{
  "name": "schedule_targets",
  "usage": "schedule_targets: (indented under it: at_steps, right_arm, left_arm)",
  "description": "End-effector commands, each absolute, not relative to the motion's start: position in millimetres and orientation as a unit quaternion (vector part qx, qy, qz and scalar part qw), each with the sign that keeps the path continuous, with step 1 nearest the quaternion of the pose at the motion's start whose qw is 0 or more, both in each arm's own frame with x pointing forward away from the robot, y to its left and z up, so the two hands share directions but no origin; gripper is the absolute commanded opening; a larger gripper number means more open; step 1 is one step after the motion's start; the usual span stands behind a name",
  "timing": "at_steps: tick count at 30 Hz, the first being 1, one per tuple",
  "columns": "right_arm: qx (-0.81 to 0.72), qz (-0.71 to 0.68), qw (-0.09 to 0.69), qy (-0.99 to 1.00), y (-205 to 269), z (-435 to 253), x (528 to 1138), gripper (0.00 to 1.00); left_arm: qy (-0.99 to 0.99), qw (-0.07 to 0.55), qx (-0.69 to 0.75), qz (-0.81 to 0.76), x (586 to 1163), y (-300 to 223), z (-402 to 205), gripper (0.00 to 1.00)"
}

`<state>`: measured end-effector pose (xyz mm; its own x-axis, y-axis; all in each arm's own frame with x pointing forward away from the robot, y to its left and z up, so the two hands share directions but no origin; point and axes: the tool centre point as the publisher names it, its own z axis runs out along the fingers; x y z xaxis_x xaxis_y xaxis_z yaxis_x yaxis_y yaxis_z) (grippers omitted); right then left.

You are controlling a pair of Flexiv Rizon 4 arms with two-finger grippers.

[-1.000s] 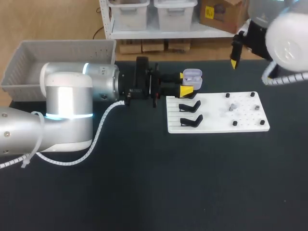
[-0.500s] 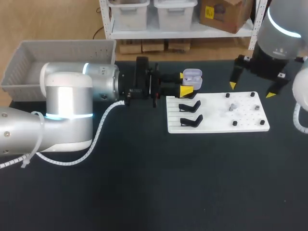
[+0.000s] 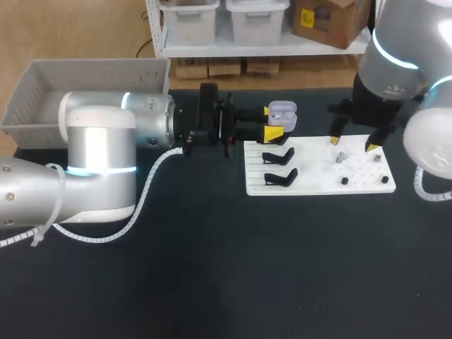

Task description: Pick up each earbud case from the left stands, insert the matching earbuds, close the lid, and place the case in the box.

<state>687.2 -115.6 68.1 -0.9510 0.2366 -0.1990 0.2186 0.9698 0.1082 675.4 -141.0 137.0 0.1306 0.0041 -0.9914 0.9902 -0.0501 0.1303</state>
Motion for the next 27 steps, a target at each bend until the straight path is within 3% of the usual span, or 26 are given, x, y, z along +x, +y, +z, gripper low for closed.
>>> schedule_targets:
  at_steps: [1, 4, 20, 27]
  right_arm:
    - [0.114, 0.042, 0.092, 0.988, -111.0, 63.6, 692.8, 0.62]
    - [0.113, 0.045, 0.088, 0.989, -108.8, 60.1, 690.5, 0.46]
    - [0.121, 0.053, 0.073, 0.989, -113.7, 41.3, 689.2, 0.45]
    - [0.111, 0.059, 0.069, 0.99, -107.2, 34.2, 692.3, 0.41]
  left_arm:
    - [0.456, 0.519, 0.545, -0.475, 673.9, -141.0, 136.6, 0.0]
    - [0.456, 0.519, 0.545, -0.475, 673.9, -141.0, 136.6, 0.0]
    - [0.456, 0.519, 0.545, -0.475, 673.9, -141.0, 136.6, 0.0]
    - [0.456, 0.519, 0.545, -0.475, 673.9, -141.0, 136.6, 0.0]
